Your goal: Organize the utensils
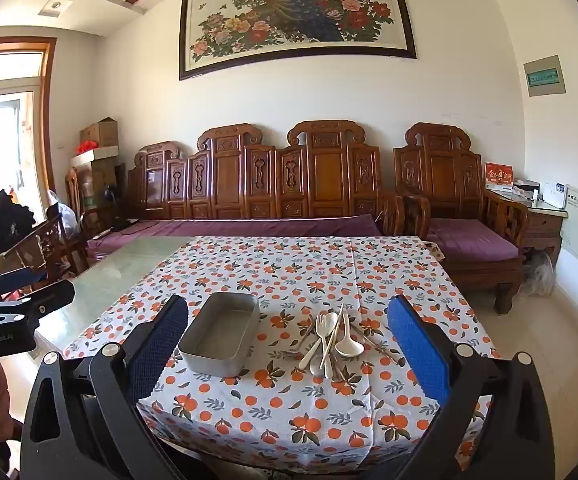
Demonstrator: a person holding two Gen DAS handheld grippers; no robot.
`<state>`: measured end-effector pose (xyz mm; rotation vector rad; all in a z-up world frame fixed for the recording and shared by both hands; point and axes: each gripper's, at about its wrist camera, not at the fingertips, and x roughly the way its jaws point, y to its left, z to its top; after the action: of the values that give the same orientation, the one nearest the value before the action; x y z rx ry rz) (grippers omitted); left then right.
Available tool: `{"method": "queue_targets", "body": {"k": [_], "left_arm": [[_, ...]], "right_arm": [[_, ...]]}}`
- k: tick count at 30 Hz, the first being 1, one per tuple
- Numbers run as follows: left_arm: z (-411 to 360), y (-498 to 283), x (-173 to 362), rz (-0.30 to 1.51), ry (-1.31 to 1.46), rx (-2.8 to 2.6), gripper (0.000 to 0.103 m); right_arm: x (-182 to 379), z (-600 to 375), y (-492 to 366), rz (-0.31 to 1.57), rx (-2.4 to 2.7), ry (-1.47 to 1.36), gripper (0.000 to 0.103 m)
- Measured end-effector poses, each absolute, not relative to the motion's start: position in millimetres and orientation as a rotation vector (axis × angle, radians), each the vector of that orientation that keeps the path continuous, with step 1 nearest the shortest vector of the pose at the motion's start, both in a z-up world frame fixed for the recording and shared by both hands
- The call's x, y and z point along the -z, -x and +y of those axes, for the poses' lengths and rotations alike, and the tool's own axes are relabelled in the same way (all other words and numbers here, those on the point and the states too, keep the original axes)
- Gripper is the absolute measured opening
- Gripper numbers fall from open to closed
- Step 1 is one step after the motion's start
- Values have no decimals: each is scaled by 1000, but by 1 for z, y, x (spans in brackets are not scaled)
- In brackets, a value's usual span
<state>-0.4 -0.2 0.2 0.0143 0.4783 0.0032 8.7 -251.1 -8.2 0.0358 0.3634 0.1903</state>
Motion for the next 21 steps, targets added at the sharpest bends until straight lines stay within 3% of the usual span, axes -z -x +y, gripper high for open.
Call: {"method": "queue_targets", "body": {"k": [21], "left_arm": [[-3,3,-9,465,-11,1,96]], "right_arm": [[8,-251,-9,359,-192,-43,100]]}}
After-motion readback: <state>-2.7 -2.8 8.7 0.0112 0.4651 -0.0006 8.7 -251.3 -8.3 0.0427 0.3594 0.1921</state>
